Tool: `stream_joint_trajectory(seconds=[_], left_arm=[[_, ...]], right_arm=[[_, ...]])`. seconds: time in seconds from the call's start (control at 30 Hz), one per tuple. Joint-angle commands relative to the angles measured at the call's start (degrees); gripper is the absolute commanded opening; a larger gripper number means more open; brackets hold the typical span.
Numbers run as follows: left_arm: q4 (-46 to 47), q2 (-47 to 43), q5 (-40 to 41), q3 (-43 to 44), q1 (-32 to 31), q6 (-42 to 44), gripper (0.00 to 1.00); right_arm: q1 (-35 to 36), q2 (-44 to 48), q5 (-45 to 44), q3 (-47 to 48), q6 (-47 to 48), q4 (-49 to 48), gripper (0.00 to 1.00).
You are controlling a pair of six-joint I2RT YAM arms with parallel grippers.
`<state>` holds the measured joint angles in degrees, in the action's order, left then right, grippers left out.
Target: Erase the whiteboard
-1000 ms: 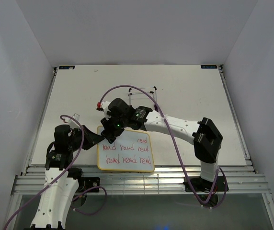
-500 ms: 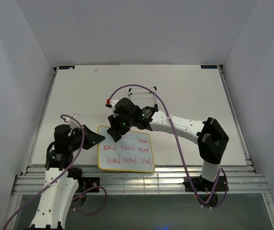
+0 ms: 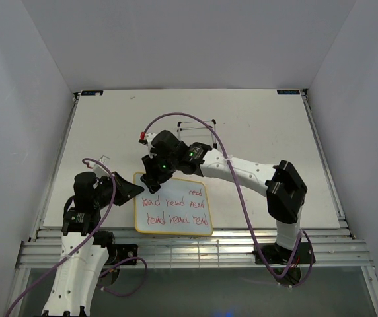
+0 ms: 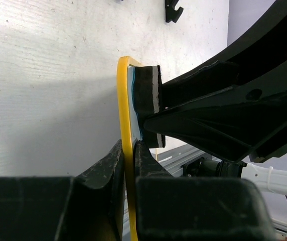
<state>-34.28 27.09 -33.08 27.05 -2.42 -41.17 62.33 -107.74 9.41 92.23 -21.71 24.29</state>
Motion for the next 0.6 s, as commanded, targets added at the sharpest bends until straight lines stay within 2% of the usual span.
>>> stream_joint_trajectory(seconds=[0.0, 0.1, 0.37, 0.57], left_arm=[[4.84, -1.07, -7.61, 3.01, -1.19, 2.67, 0.0], [4.22, -1.51, -6.47, 3.27, -1.28, 2.58, 0.0], [3.17, -1.87, -4.37, 3.62, -1.28, 2.32, 0.0], [0.97, -1.78, -0.59, 4.59, -1.19, 1.79, 0.0]], right_arm=[[2.72, -0.19, 2.22, -1.43, -2.54, -9.54, 0.08], [0.7, 1.04, -1.23, -7.48, -4.56, -8.73, 0.08], [-8.44, 9.21, -2.38, -34.44, -8.69, -15.76, 0.08], [-15.12, 13.78, -1.5, -46.07, -7.91, -18.93, 0.08]])
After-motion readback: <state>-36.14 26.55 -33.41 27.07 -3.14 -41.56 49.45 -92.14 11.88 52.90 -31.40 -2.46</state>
